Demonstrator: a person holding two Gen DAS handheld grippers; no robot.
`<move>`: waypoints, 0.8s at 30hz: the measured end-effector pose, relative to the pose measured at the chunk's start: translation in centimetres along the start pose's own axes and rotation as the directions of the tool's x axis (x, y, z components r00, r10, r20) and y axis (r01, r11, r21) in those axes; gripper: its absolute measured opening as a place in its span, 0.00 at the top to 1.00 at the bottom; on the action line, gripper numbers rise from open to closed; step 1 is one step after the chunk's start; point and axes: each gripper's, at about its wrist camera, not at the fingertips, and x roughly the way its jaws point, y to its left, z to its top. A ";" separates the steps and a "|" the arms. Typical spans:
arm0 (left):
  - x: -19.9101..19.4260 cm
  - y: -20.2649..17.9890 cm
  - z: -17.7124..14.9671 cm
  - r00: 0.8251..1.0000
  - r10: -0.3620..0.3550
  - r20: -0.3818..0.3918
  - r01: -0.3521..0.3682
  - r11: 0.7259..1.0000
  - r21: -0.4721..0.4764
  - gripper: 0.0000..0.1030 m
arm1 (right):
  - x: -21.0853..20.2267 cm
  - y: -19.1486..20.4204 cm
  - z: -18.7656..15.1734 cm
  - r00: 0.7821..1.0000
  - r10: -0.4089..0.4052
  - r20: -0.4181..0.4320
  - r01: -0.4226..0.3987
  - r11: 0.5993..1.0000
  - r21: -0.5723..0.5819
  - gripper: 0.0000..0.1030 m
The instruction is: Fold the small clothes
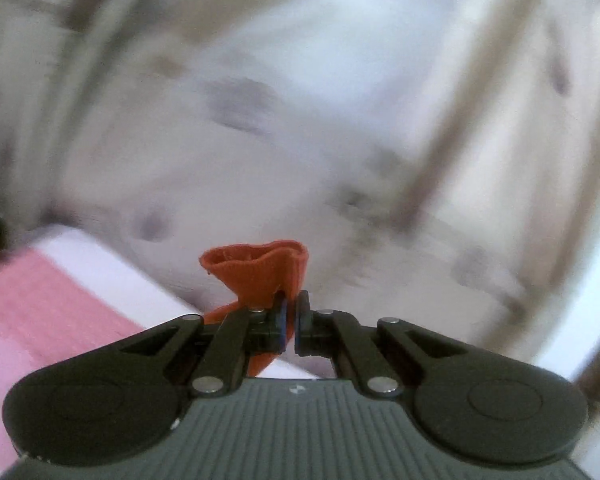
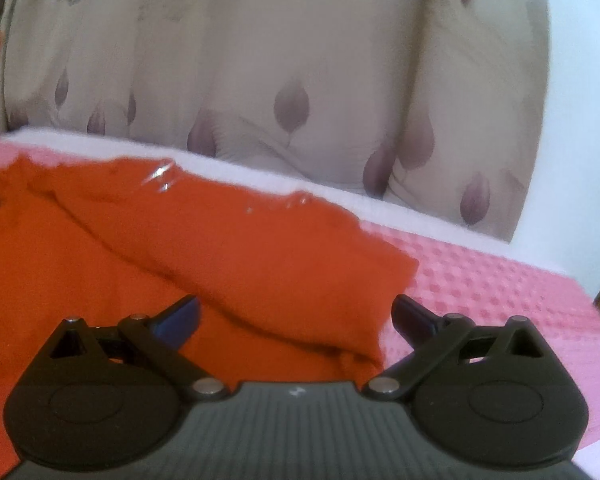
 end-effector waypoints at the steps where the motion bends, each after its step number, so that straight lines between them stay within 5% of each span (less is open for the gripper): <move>1: 0.9 -2.0 -0.7 0.999 -0.028 -0.017 0.028 0.999 0.018 0.98 | -0.1 -0.5 0.0 1.000 0.008 0.005 -0.008 1.000 0.027 0.01; 7: 7.3 -13.9 -7.1 0.976 -0.159 -0.151 0.177 0.977 0.116 0.98 | -1.1 -2.4 -0.3 0.995 0.062 0.073 -0.071 0.988 0.134 0.00; 12: 12.7 -20.4 -14.2 0.938 -0.205 -0.279 0.252 0.956 0.148 0.98 | -1.4 -3.3 -0.4 0.990 0.089 0.108 -0.108 0.977 0.183 0.00; 15: 15.9 -22.7 -18.6 0.909 -0.220 -0.355 0.300 0.936 0.187 0.98 | -1.7 -3.7 -0.5 0.988 0.099 0.121 -0.123 0.971 0.207 0.00; 19: 18.6 -22.8 -23.4 0.842 -0.278 -0.462 0.397 0.900 0.181 0.95 | -1.8 -4.3 -0.8 0.983 0.121 0.139 -0.151 0.961 0.232 0.00; 22: 18.2 -21.6 -24.3 0.863 -0.261 -0.432 0.377 0.903 0.208 0.56 | -1.9 -4.6 -0.9 0.979 0.132 0.152 -0.167 0.955 0.245 0.00; 24: 16.4 -19.7 -23.8 0.907 -0.245 -0.342 0.325 0.924 0.200 0.03 | -2.0 -4.8 -1.0 0.978 0.136 0.160 -0.173 0.952 0.251 0.00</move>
